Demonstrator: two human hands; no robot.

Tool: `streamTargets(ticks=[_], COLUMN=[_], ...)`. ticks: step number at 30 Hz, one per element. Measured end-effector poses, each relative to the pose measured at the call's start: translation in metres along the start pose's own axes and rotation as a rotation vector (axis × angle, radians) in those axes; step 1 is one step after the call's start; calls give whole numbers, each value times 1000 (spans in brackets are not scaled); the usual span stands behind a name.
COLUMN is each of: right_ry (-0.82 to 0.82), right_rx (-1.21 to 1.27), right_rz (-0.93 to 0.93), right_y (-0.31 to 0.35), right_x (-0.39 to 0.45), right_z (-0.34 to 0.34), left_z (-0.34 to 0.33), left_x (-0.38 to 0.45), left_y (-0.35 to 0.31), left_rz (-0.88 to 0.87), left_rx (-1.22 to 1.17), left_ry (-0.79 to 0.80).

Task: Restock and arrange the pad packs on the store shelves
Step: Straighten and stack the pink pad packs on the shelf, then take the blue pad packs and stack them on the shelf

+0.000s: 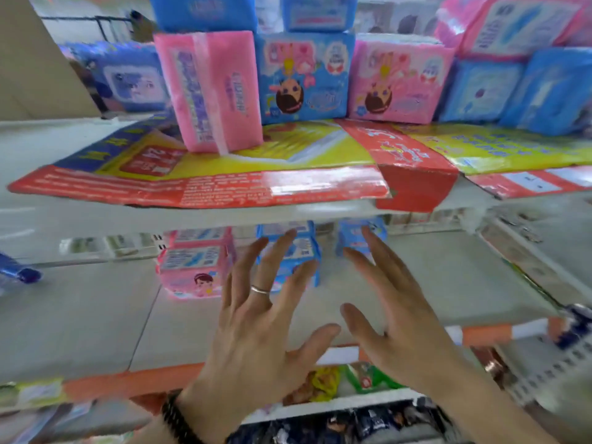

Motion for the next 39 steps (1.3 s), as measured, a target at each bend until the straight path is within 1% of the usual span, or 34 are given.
streamTargets(ticks=[2,6,10,15,17,20,24,27,31,36,39], right_ry=[-47,-69,-101,-153,-182,-243,-313,-342,-370,-371,-358], right_rx=[-29,-71,-112,-116,-126,-144,-147,-156,-113,-105,-116], right_rz=[-7,-82,-69,27,87,192,318,379,437,465,439], right_y=[13,23,34,46,51,56,58,55,52,50,50], right_x=[-14,-34,-44,-50,-54,-59,-64,-63,-54,-33,-21], right_z=[15,28,40,65,83,121,172,200,221,229,230], left_z=[3,6,13,33,46,68,97,115,131,144,152], left_x=[-2,-1,3,7,12,25,42,53,60,67,70], left_y=[-7,-14,-29,-55,-72,-102,-143,-165,-173,-160,-148], left_rz=[-20,-17,-28,-7,-6,-3,7,26,119,229,268], left_rx=[-32,-50,-41,44,119,244,328,380,436,499,523], left_ry=[12,16,16,21,-3,-71,-184,-254,-294,-246,-214])
Point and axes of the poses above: each hand's wrist, its own x-axis towards the middle knuckle, its own z-axis out of the back of the hand, y = z × x, the point moved 10 cm from there along x, towards the middle knuckle, and after that the axes turned 12 degrees about y, right-handed, at the moved point
